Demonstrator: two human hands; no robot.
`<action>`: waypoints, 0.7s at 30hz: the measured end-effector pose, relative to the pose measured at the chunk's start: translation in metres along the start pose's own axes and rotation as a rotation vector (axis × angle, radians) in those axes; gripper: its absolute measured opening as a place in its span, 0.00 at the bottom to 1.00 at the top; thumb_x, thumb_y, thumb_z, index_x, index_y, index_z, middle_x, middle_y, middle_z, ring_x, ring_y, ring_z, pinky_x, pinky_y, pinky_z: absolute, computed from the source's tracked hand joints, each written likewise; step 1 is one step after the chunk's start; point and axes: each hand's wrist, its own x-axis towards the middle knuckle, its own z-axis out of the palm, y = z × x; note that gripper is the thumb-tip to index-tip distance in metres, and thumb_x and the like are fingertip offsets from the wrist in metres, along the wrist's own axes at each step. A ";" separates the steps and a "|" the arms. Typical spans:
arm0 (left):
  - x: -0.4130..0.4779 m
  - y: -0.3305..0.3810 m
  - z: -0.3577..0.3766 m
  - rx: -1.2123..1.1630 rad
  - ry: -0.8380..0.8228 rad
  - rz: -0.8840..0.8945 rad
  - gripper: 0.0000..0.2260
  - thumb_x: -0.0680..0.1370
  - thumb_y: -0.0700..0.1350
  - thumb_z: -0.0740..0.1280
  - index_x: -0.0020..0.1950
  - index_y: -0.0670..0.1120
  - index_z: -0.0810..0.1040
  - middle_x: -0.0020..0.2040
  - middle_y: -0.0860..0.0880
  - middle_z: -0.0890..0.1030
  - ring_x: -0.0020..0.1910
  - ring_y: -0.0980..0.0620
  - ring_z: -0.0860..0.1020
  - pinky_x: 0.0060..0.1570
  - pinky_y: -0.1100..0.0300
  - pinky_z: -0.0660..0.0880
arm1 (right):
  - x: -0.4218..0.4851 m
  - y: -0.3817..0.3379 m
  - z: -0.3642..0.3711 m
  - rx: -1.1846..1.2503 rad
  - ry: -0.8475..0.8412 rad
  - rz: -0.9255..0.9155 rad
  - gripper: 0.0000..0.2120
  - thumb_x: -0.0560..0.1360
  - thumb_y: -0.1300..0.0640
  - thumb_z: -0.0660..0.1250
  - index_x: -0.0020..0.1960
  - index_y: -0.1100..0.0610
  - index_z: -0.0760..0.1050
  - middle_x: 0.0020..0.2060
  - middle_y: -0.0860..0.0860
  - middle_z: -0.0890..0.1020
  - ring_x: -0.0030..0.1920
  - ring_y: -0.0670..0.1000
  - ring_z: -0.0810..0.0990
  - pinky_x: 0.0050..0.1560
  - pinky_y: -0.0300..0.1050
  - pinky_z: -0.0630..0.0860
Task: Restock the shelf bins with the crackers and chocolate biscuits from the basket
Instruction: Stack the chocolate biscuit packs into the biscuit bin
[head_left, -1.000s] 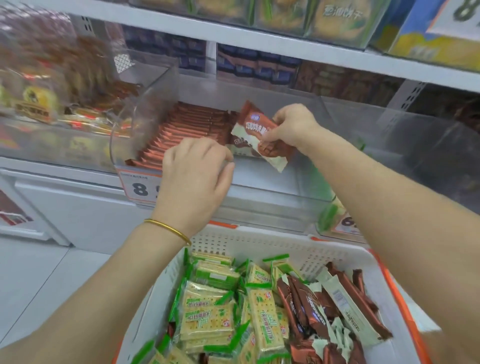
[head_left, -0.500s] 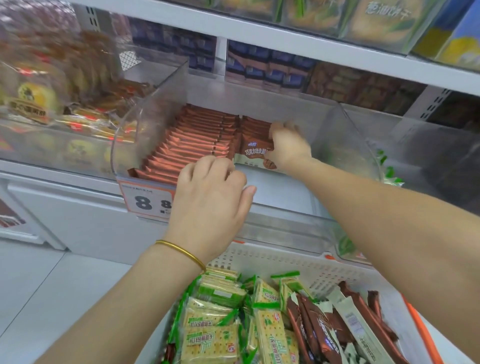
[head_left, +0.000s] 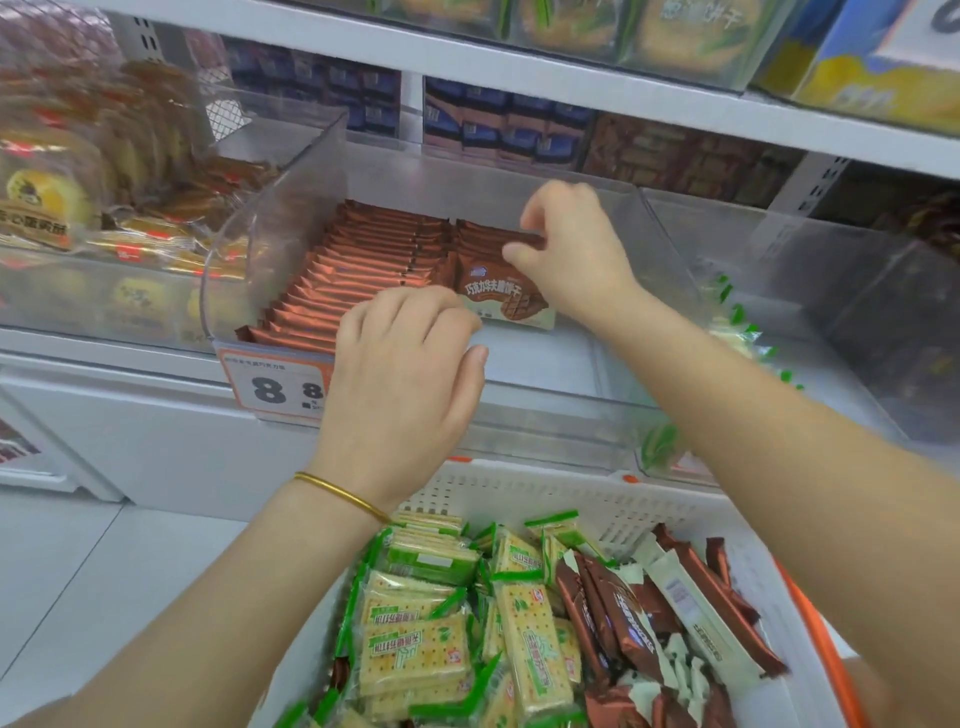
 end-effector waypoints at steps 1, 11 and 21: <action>-0.004 0.008 -0.004 -0.022 0.031 0.043 0.11 0.77 0.46 0.59 0.51 0.44 0.78 0.53 0.48 0.79 0.53 0.44 0.73 0.52 0.52 0.63 | -0.025 -0.003 -0.022 0.117 0.037 -0.033 0.08 0.74 0.56 0.68 0.50 0.54 0.71 0.48 0.52 0.75 0.48 0.51 0.75 0.51 0.47 0.74; -0.075 0.085 0.050 -0.155 -0.476 0.362 0.11 0.76 0.44 0.57 0.49 0.43 0.78 0.47 0.46 0.78 0.47 0.44 0.74 0.43 0.47 0.75 | -0.240 0.145 -0.005 0.104 -0.614 0.558 0.03 0.77 0.61 0.65 0.45 0.59 0.77 0.40 0.58 0.82 0.43 0.57 0.82 0.47 0.53 0.79; -0.099 0.081 0.066 -0.217 -0.635 0.193 0.13 0.77 0.45 0.57 0.53 0.46 0.80 0.50 0.51 0.79 0.52 0.49 0.75 0.50 0.52 0.76 | -0.281 0.161 0.084 -0.241 -0.882 0.429 0.22 0.74 0.44 0.66 0.59 0.60 0.69 0.56 0.56 0.77 0.59 0.59 0.75 0.56 0.50 0.73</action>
